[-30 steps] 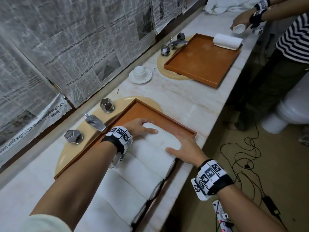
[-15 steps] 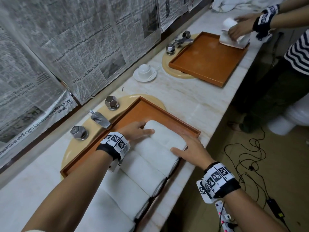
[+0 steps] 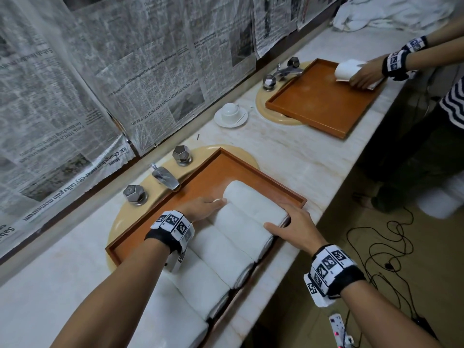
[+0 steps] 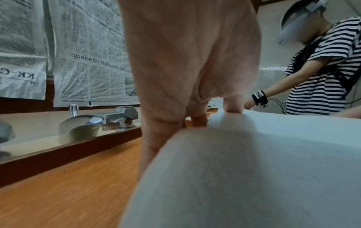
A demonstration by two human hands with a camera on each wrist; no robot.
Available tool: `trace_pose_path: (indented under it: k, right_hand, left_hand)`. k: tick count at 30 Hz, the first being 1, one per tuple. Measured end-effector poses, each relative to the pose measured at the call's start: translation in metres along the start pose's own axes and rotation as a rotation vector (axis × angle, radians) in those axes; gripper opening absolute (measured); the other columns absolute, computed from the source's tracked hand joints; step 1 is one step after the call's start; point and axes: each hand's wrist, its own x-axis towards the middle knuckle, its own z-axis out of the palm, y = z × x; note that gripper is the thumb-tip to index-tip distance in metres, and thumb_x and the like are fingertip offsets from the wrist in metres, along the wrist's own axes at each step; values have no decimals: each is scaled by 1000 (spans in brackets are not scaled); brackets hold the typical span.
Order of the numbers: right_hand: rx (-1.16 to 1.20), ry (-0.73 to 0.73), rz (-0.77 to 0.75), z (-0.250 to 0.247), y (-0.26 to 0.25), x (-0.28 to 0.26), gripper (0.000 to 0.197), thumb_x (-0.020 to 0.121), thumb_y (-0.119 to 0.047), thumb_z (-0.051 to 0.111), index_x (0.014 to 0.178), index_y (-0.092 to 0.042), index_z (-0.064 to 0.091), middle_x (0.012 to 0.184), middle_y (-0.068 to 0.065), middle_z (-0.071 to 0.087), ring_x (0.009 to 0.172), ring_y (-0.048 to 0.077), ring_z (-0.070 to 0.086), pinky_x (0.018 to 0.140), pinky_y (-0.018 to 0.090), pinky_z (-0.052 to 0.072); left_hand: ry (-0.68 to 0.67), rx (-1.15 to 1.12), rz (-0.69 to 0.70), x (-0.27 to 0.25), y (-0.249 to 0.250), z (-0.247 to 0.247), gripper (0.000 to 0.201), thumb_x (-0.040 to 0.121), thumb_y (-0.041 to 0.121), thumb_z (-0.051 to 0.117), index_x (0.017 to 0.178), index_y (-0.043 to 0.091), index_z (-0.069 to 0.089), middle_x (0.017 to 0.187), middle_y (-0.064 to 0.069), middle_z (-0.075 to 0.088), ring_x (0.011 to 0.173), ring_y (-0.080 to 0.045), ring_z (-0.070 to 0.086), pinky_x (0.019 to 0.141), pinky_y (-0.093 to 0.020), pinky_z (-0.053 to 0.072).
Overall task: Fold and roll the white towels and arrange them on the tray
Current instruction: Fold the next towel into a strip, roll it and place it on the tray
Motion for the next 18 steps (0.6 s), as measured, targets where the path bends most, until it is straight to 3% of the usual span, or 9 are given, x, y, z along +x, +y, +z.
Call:
trace_pose_path:
  k: [4,8,13,18]
  right_hand:
    - [-10,0,-11,-4,-4,-2,56,81,-46,75,129,-22,58,123,-5,55,111,9,38,90,24,35]
    - [-21,-8,-8,-6,0,2,69,79,-52,75,137,-21,53,133,-3,55,117,10,37,97,27,37]
    - [-31,-35,-20,-9,1,4,72,78,-54,75,137,-20,51,130,-1,55,114,8,37,98,28,37]
    - [-38,-41,-34,-5,3,2,64,78,-56,73,131,-25,55,122,-4,55,110,11,40,90,27,37]
  left_hand:
    - [12,-58,-26,-1,2,4,60,96,67,41,135,25,59,133,-6,60,108,-23,55,101,-35,40]
    - [20,-27,-24,-2,3,7,64,95,70,38,133,24,61,132,-6,61,116,-27,57,110,-43,39]
    - [56,-15,-7,-1,1,9,61,95,70,37,130,26,61,124,-2,63,109,-22,57,103,-36,40]
    - [143,-27,15,-3,3,16,53,98,64,39,122,23,64,116,-1,65,103,-21,59,95,-33,41]
